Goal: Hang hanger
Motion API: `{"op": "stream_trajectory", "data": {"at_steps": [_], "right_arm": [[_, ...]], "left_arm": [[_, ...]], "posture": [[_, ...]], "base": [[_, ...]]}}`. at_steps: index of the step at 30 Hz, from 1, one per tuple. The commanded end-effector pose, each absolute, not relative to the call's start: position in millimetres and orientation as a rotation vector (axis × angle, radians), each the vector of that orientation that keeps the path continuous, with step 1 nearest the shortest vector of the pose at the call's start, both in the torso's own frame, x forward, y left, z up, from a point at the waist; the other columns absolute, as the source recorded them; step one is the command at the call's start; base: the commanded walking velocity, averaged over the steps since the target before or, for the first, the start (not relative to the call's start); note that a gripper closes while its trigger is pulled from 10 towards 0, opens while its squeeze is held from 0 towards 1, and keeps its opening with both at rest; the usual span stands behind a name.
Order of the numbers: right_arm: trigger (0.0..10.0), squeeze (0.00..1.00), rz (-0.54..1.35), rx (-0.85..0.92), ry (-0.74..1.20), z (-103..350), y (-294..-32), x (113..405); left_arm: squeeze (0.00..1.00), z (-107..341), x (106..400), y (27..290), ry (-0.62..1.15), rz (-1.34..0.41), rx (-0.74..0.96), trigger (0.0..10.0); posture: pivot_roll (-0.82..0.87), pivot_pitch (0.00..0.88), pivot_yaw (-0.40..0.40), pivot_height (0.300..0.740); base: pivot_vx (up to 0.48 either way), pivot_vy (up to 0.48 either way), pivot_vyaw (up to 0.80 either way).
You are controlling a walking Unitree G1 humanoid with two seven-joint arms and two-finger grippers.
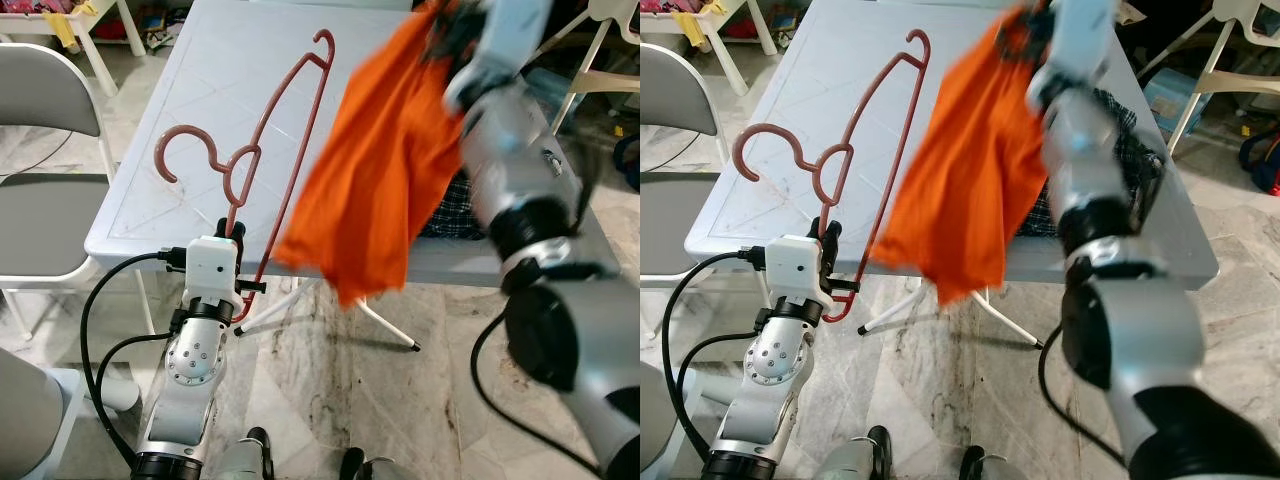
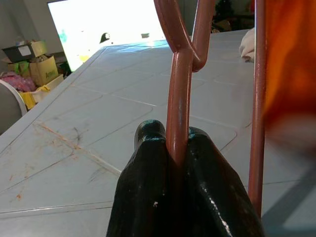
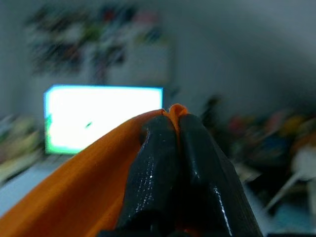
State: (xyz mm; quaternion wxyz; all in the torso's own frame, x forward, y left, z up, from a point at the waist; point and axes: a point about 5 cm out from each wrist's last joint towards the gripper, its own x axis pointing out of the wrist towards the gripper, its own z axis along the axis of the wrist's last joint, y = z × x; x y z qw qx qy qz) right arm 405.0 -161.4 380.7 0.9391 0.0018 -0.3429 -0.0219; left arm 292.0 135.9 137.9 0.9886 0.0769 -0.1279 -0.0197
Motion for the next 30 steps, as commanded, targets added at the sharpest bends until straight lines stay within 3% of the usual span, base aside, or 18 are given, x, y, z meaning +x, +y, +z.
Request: {"op": "stream_trajectory", "data": {"at_steps": [1, 4, 8, 9, 10, 11, 12, 13, 19, 30], "right_arm": [[0.0, 0.0, -0.137, 0.014, -0.786, 401.2, -175.9, 397.6], [0.0, 0.0, -0.162, -0.019, -0.839, 412.0, -183.2, 392.5], [0.0, 0.0, -0.069, -0.084, -0.763, 389.1, -170.9, 401.3], [2.2, 0.0, 0.021, -0.158, -0.672, 366.8, -158.3, 408.5], [2.2, 0.0, 0.062, -0.19, -0.631, 357.6, -152.8, 411.1], [10.0, 0.0, 0.11, -0.24, -0.57, 343.9, -146.4, 414.3], [10.0, 0.11, 0.223, -0.253, -0.481, 320.3, -136.6, 417.1], [10.0, 1.0, 0.291, -0.238, -0.435, 306.4, -132.4, 417.3], [10.0, 1.0, 0.659, -0.374, -0.199, 234.0, -130.5, 403.9], [10.0, 1.0, 0.782, -0.435, -0.178, 225.1, -172.9, 379.8]], "left_arm": [[0.0, 126.6, 292.2, 139.2, -0.198, -0.018, 0.167, 10.0], [0.0, 126.5, 291.9, 138.8, -0.198, -0.013, 0.166, 10.0], [0.0, 126.2, 291.9, 138.4, -0.198, -0.012, 0.164, 10.0], [0.0, 126.0, 291.9, 138.1, -0.198, -0.013, 0.164, 10.0], [0.0, 126.0, 291.8, 138.0, -0.198, -0.013, 0.164, 10.0], [0.0, 125.9, 291.7, 137.9, -0.198, -0.013, 0.163, 10.0], [0.0, 125.7, 291.5, 137.8, -0.197, -0.014, 0.163, 10.0], [0.0, 125.5, 291.4, 137.7, -0.196, -0.015, 0.163, 10.0], [0.0, 124.6, 291.3, 136.5, -0.193, -0.02, 0.162, 10.0], [0.0, 124.4, 293.3, 133.4, -0.195, -0.038, 0.162, 10.0]], "posture": [[0.16, 0.181, -0.074, 0.74], [0.16, 0.179, -0.077, 0.74], [0.16, 0.18, -0.078, 0.74], [0.16, 0.18, -0.078, 0.74], [0.16, 0.18, -0.078, 0.74], [0.16, 0.182, -0.077, 0.74], [0.16, 0.182, -0.077, 0.74], [0.16, 0.182, -0.077, 0.74], [0.15, 0.185, -0.073, 0.74], [0.12, 0.177, -0.062, 0.74]], "base": [[0.0, 0.0, 0.0], [0.0, 0.0, 0.0], [0.0, 0.0, 0.0], [0.0, 0.0, 0.0], [0.0, 0.0, 0.0], [0.0, 0.0, 0.0], [0.0, 0.0, 0.0], [0.0, 0.0, 0.0], [0.0, 0.0, 0.0], [0.0, 0.0, 0.0]]}}
